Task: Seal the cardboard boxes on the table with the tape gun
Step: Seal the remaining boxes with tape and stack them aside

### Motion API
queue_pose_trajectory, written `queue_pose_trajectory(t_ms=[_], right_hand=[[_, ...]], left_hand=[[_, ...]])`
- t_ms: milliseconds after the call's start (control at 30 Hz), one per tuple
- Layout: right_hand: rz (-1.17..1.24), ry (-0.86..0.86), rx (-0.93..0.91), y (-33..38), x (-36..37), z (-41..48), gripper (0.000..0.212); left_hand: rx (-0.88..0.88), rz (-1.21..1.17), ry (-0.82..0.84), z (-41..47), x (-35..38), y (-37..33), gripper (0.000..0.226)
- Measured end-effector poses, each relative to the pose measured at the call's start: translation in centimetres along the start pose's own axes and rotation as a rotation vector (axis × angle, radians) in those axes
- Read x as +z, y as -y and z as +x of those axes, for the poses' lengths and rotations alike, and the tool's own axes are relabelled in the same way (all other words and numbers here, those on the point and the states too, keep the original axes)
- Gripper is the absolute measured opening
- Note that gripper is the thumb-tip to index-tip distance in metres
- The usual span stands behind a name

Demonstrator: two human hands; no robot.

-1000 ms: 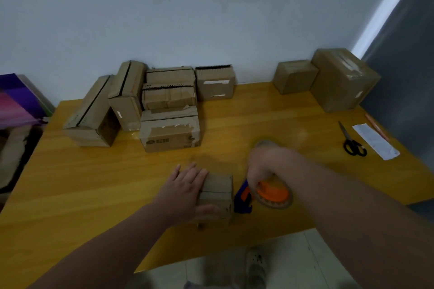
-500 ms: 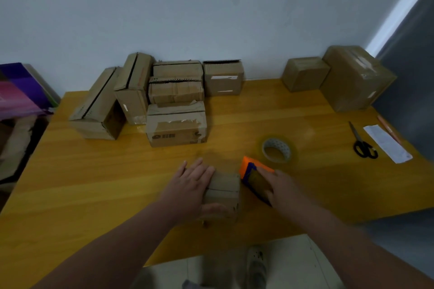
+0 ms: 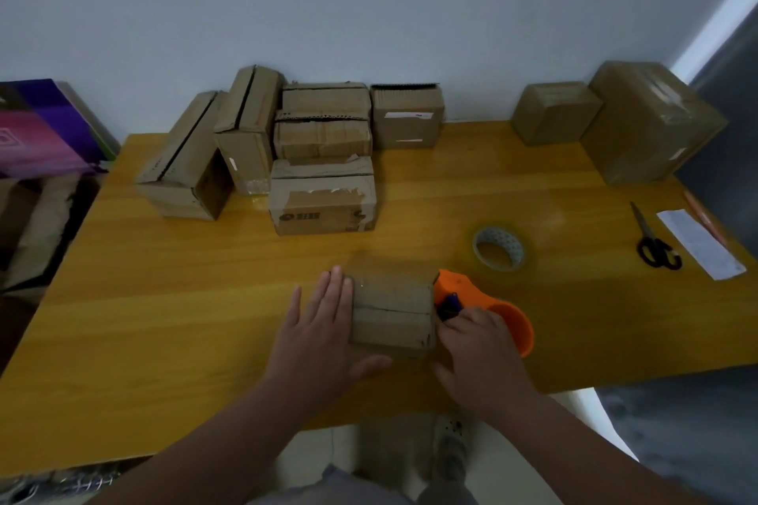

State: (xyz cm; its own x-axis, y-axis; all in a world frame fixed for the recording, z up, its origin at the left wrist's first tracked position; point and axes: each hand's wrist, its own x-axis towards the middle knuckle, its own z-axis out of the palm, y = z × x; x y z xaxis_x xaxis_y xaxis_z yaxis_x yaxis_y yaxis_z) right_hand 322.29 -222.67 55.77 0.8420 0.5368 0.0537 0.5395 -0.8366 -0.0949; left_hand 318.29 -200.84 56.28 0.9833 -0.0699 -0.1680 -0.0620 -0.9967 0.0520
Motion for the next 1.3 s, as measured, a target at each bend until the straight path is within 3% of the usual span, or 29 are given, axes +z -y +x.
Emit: queue_pose_trajectory(t_ms=[200,367,533,633,700,833,967,1067,1300], right_hand=[[0.048,-0.055,0.001,0.7,0.9,-0.2,0.035],[0.055,-0.058,-0.001,0.6,1.0,-0.1,0.017],[0.078,0.034,-0.046,-0.6,1.1,-0.6,0.030],[0.109,0.122,-0.047,-1.0,0.9,-0.6,0.053],[0.158,0.179,-0.041,-1.2,0.6,-0.5,0.054],[0.149,0.128,-0.039,-2.0,0.6,-0.1,0.050],[0.155,-0.042,0.065,-2.7,0.8,0.4,0.020],[0.134,0.013,0.208,-2.4,0.6,0.5,0.013],[0.084,0.157,0.477,-2.4,0.3,0.6,0.031]], left_hand=[[-0.032,0.053,0.060,0.4,-0.4,-1.4,0.117],[0.133,0.028,0.098,0.7,-0.8,-4.4,0.106],[0.262,-0.044,0.145,1.5,-0.8,-6.2,0.097],[0.277,-0.030,0.137,1.7,-0.8,-5.8,0.095],[0.270,-0.035,0.126,1.7,-0.9,-5.8,0.093],[0.219,-0.051,0.082,1.8,-1.0,-5.9,0.079],[0.168,-0.137,0.038,1.8,-1.6,-6.5,0.066],[0.184,-0.165,0.033,1.6,-1.6,-6.7,0.061],[0.236,-0.222,0.054,0.2,-2.4,-4.1,0.062]])
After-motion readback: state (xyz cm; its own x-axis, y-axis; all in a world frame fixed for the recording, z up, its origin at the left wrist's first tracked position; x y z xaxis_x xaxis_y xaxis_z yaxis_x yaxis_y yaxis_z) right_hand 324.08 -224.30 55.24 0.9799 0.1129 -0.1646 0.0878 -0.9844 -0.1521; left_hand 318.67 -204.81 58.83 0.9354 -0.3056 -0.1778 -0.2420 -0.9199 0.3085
